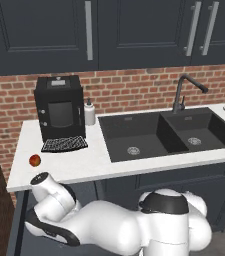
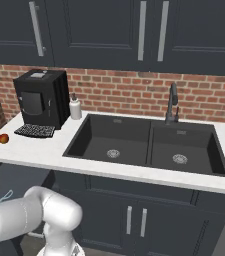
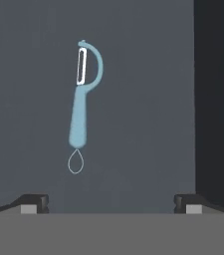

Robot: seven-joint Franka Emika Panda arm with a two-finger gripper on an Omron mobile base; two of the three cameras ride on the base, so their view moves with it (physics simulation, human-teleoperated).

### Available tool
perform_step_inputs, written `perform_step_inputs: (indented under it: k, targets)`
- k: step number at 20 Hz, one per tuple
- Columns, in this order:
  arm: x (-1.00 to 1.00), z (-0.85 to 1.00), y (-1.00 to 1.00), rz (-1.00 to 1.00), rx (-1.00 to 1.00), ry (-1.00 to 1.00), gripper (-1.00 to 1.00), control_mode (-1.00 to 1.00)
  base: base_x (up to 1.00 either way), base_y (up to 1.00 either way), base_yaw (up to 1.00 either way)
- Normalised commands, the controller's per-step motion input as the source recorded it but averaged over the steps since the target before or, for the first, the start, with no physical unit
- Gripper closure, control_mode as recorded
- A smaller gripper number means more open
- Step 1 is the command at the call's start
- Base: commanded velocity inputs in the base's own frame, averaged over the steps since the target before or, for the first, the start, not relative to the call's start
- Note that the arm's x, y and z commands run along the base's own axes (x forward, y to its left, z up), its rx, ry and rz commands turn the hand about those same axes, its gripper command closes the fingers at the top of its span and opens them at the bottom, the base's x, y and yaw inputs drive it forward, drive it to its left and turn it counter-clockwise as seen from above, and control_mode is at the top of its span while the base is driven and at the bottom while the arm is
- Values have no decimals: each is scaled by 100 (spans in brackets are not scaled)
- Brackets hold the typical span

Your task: Pick the peeler from the drawer and place it on the counter.

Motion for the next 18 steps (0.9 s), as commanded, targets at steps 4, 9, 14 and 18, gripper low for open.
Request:
perform_step_inputs:
  k: [4, 9, 14, 18]
  targets:
    - [48, -8, 1, -1, 0, 21, -100, -100, 0, 0, 0]
    - [28, -34, 3, 0, 0, 3, -100, -100, 0, 0, 0]
    - [11, -26, 14, 0, 0, 1, -100, -100, 0, 0, 0]
    - [16, -23, 37, -2, -1, 2, -100, -100, 0, 0, 0]
